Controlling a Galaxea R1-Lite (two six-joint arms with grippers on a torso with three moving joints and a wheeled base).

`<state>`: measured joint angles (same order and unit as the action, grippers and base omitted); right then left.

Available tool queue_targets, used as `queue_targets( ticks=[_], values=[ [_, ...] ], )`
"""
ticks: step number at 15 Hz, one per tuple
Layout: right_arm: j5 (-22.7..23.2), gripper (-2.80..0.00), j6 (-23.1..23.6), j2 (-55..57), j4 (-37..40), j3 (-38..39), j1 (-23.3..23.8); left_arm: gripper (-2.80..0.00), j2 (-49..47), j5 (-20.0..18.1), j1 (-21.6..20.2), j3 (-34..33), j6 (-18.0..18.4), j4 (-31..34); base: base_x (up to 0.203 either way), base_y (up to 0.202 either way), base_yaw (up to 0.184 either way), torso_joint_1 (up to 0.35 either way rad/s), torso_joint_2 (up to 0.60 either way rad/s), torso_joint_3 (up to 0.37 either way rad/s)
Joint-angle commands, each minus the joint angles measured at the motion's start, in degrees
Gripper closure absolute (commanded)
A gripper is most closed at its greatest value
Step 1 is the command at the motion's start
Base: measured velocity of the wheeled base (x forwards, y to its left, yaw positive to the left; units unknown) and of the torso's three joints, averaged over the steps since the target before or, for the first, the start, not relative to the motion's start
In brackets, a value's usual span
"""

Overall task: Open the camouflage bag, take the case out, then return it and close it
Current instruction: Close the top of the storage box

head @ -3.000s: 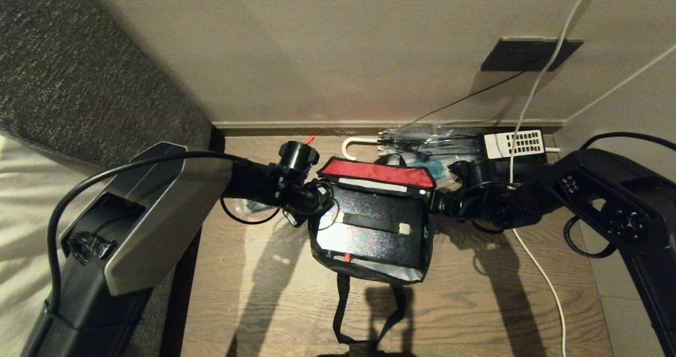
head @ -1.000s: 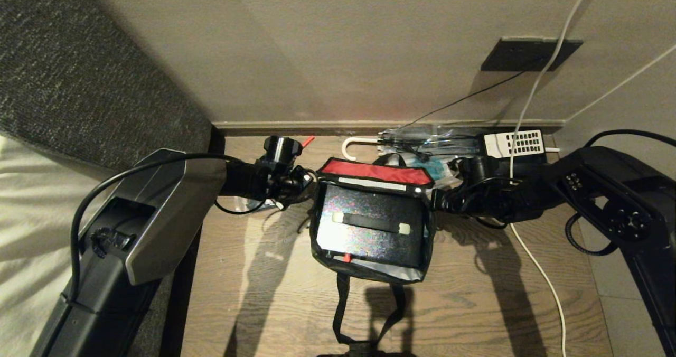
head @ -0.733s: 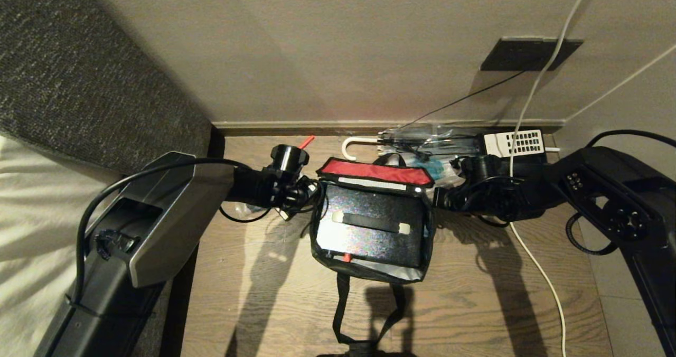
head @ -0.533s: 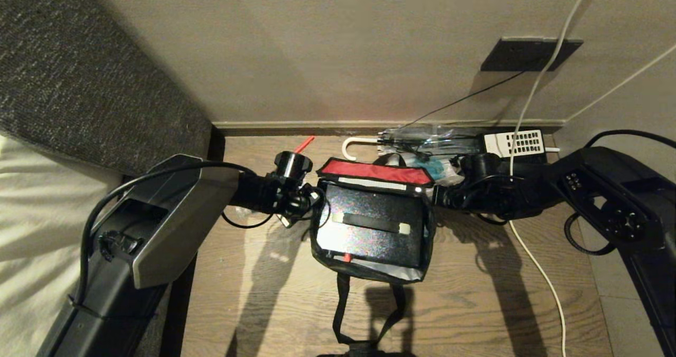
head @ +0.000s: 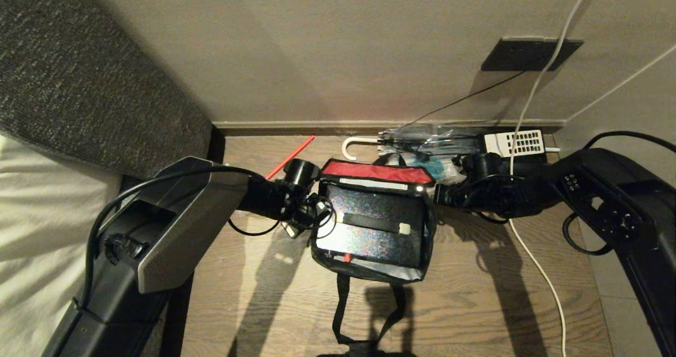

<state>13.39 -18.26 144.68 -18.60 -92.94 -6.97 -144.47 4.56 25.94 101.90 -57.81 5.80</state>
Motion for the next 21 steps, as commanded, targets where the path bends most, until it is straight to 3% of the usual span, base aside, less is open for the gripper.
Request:
queue_targets(
  ticks=[1,6,9,10,12,13,15,16,18,21],
  values=[
    [-0.1,0.00,-0.1,1.7,0.7,-3.0,0.3,0.00,1.2,-1.3,1.6,-0.2,-2.4,2.0,0.000,0.000,0.000,0.000,0.00,0.000],
    [-0.2,0.00,-0.1,3.3,2.9,-6.1,0.8,0.00,4.2,-4.5,2.8,-1.5,-6.0,8.0,0.000,0.000,0.000,0.000,0.00,0.000],
    [-0.1,0.00,-0.1,3.3,2.9,-6.5,0.8,0.00,4.0,-3.2,2.1,-1.5,-2.6,7.9,0.000,0.000,0.000,0.000,0.00,0.000],
    [-0.1,0.00,-0.3,3.5,3.0,-6.8,0.8,0.00,4.9,-3.8,2.6,-1.0,-3.8,8.3,0.000,0.000,0.000,0.000,0.00,0.000],
    [-0.2,0.00,-0.4,3.5,3.0,-6.9,0.8,0.00,6.8,-6.0,3.8,-1.6,-11.4,9.1,0.000,0.000,0.000,0.000,0.00,0.000],
    [-0.2,0.00,-0.3,3.6,2.9,-7.0,0.8,0.00,7.1,-6.8,4.1,-2.2,-12.0,9.5,0.000,0.000,0.000,0.000,0.00,0.000],
    [-0.2,0.00,-0.3,3.5,3.0,-6.9,0.9,0.00,6.8,-6.5,3.1,-1.9,-9.6,9.6,0.000,0.000,0.000,0.000,0.00,0.000],
    [-0.2,0.00,-0.2,3.4,2.9,-6.8,1.1,0.00,6.9,-5.5,2.2,-2.8,-5.5,9.8,0.000,0.000,0.000,0.000,0.00,0.000],
    [-0.2,0.00,-0.2,3.4,2.9,-7.0,1.1,0.00,6.8,0.4,0.1,-5.8,2.7,9.5,0.000,0.000,0.000,0.000,0.00,0.000],
    [-0.2,0.00,-0.2,3.3,2.9,-7.0,1.0,0.00,6.0,1.1,-0.6,-5.0,3.7,9.2,0.000,0.000,0.000,0.000,0.00,0.000]
  ],
)
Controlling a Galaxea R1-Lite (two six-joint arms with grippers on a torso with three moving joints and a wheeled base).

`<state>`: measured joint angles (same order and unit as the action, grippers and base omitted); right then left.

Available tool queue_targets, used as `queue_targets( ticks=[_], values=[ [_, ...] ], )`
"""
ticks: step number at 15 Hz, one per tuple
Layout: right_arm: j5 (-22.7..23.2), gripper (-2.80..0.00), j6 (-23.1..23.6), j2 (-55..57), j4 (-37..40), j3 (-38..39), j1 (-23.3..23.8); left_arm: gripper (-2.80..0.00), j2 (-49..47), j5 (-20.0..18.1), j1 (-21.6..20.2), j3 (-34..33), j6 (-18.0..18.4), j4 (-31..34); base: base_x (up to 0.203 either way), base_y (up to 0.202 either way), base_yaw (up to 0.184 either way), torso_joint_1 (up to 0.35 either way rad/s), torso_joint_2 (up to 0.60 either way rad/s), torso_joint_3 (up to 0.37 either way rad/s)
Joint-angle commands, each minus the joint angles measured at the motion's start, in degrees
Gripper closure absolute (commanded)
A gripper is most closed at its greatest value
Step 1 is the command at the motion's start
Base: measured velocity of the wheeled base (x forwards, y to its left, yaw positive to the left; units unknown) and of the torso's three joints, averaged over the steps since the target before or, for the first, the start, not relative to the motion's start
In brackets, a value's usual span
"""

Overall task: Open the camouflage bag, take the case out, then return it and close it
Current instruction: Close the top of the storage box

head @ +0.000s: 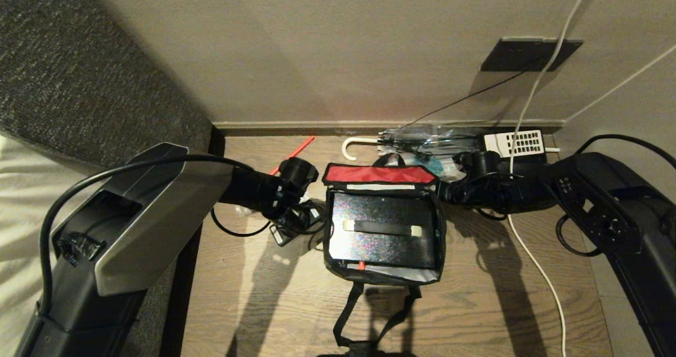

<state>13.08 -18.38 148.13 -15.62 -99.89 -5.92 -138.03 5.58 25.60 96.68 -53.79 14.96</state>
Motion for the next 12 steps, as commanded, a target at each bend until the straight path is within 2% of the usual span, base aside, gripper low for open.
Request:
queue_targets(
  ticks=[1,4,10,12],
  values=[
    [0.1,0.00,-0.2,-0.2,-0.3,0.0,-0.1,0.00,-1.2,0.2,-0.2,0.6,-0.6,-0.9,0.000,0.000,0.000,0.000,0.00,0.000],
    [0.1,0.00,-0.2,0.0,-0.6,-0.2,0.0,0.00,-4.9,-0.6,-0.3,3.3,-2.4,-5.3,0.000,0.000,0.000,0.000,0.00,0.000],
    [0.2,0.00,-0.7,0.8,-0.5,-1.3,0.1,0.00,-7.6,-1.0,0.6,5.4,-4.5,-5.5,0.000,0.000,0.000,0.000,0.00,0.000],
    [0.2,0.00,-0.7,1.3,-0.6,-1.4,0.5,0.00,-7.3,-1.9,1.9,5.7,-6.9,-5.0,0.000,0.000,0.000,0.000,0.00,0.000]
  ],
)
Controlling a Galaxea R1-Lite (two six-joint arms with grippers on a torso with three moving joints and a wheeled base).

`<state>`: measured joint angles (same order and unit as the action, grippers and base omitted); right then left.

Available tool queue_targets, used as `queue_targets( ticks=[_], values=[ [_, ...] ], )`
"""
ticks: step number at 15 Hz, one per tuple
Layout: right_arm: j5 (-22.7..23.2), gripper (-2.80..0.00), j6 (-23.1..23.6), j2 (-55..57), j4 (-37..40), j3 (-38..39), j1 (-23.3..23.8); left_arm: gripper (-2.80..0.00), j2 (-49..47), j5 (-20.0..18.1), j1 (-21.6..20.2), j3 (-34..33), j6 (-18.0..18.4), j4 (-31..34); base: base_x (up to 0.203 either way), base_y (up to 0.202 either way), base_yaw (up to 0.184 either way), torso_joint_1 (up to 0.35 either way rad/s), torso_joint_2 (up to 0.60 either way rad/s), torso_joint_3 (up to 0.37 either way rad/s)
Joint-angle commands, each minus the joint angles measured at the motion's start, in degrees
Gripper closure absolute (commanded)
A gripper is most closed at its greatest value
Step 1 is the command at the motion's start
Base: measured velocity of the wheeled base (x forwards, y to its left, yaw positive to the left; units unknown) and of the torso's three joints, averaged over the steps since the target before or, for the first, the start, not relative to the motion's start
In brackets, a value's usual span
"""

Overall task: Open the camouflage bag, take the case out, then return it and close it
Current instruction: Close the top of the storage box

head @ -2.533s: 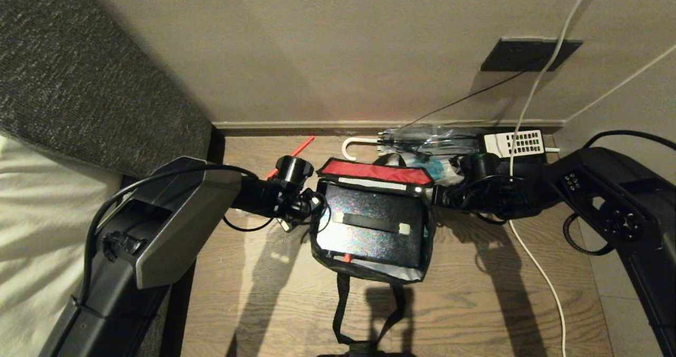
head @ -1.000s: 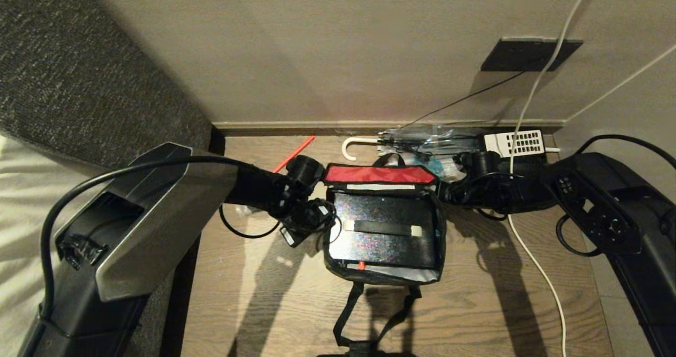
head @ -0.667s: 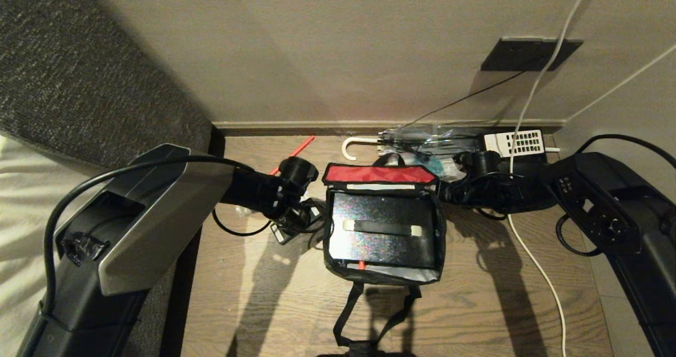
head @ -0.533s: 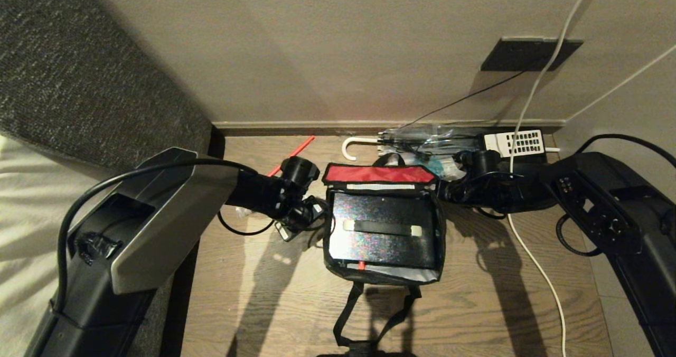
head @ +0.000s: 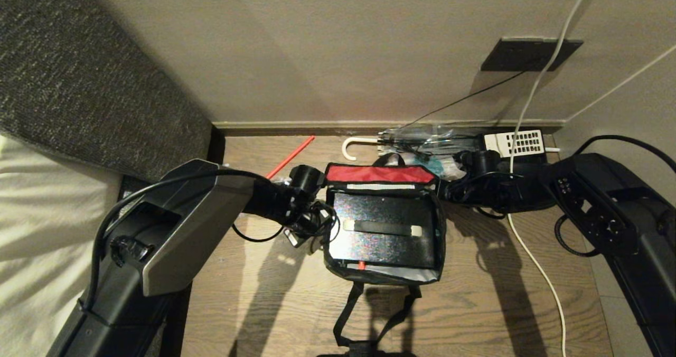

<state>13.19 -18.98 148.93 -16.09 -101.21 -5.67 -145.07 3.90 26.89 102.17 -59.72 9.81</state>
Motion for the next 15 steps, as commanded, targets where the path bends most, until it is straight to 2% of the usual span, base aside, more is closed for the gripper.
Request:
queue_targets(
  ticks=[1,4,10,12,13,15],
  values=[
    [0.1,0.00,-0.1,0.9,-0.1,0.0,0.4,0.00,-0.1,-1.1,1.2,0.5,-2.6,1.0,0.000,0.000,0.000,0.000,0.00,0.000],
    [0.1,0.00,0.0,1.3,-0.2,-0.1,0.7,0.00,0.1,-2.8,2.9,2.3,-5.7,3.8,0.000,0.000,0.000,0.000,0.00,0.000],
    [0.1,0.00,0.1,2.3,0.6,-3.5,1.0,0.00,2.2,-2.6,4.6,1.5,-6.1,7.6,0.000,0.000,0.000,0.000,0.00,0.000],
    [0.1,0.00,0.1,2.1,0.5,-3.5,0.9,0.00,2.3,-2.0,3.6,1.1,-4.8,7.7,0.000,0.000,0.000,0.000,0.00,0.000],
    [0.1,0.00,0.2,2.0,0.4,-3.5,0.9,0.00,2.9,-1.3,3.5,-0.2,-3.1,7.7,0.000,0.000,0.000,0.000,0.00,0.000],
    [0.1,0.00,0.3,1.9,0.4,-3.5,0.9,0.00,3.9,3.1,3.3,-3.3,2.5,7.2,0.000,0.000,0.000,0.000,0.00,0.000]
  ],
)
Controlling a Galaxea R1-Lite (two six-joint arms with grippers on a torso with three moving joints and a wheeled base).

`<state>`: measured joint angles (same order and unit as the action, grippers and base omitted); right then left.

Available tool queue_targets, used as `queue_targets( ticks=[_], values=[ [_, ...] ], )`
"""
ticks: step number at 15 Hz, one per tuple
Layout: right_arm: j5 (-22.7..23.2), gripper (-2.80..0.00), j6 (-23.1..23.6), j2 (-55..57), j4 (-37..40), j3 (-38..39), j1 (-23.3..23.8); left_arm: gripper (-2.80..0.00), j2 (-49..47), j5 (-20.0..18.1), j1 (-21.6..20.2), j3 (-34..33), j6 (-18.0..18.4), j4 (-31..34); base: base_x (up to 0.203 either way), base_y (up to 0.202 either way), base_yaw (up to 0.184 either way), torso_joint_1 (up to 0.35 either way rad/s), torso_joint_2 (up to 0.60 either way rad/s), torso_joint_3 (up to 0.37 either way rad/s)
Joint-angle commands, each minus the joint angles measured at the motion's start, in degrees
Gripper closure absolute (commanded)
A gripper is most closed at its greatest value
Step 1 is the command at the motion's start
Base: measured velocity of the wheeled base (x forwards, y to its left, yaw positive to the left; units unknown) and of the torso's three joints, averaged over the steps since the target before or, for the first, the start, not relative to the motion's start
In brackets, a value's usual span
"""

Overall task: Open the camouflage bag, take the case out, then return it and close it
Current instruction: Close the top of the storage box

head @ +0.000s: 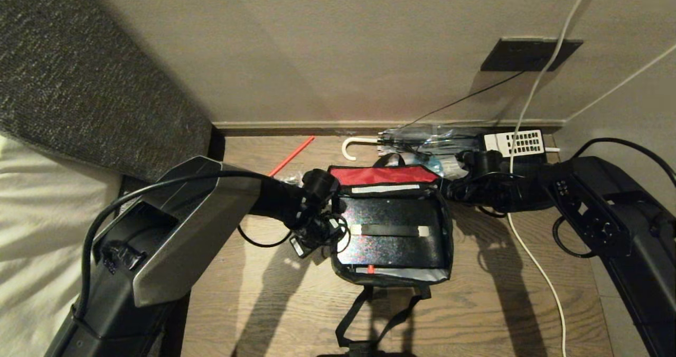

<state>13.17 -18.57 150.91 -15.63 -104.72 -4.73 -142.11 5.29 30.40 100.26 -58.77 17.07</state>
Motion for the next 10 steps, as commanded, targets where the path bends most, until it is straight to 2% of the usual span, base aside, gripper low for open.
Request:
queue_targets(
  ticks=[1,4,6,10],
  values=[
    [0.0,0.00,-0.1,-0.2,0.0,0.0,0.1,0.00,1.0,2.1,-1.2,-1.2,2.3,-0.3,0.000,0.000,0.000,0.000,0.00,0.000],
    [0.0,0.00,-0.5,-1.4,0.0,0.0,0.8,0.00,0.8,2.4,-3.7,-0.7,2.4,-0.9,0.000,0.000,0.000,0.000,0.00,0.000],
    [0.0,0.00,-0.9,-2.9,0.1,0.9,1.5,0.00,0.0,2.4,-5.4,-0.2,2.7,-3.8,0.000,0.000,0.000,0.000,0.00,0.000],
    [0.0,0.00,-1.5,-3.6,2.9,0.0,5.1,0.00,-0.5,2.5,-6.7,0.9,2.4,-5.3,0.000,0.000,0.000,0.000,0.00,0.000]
  ],
)
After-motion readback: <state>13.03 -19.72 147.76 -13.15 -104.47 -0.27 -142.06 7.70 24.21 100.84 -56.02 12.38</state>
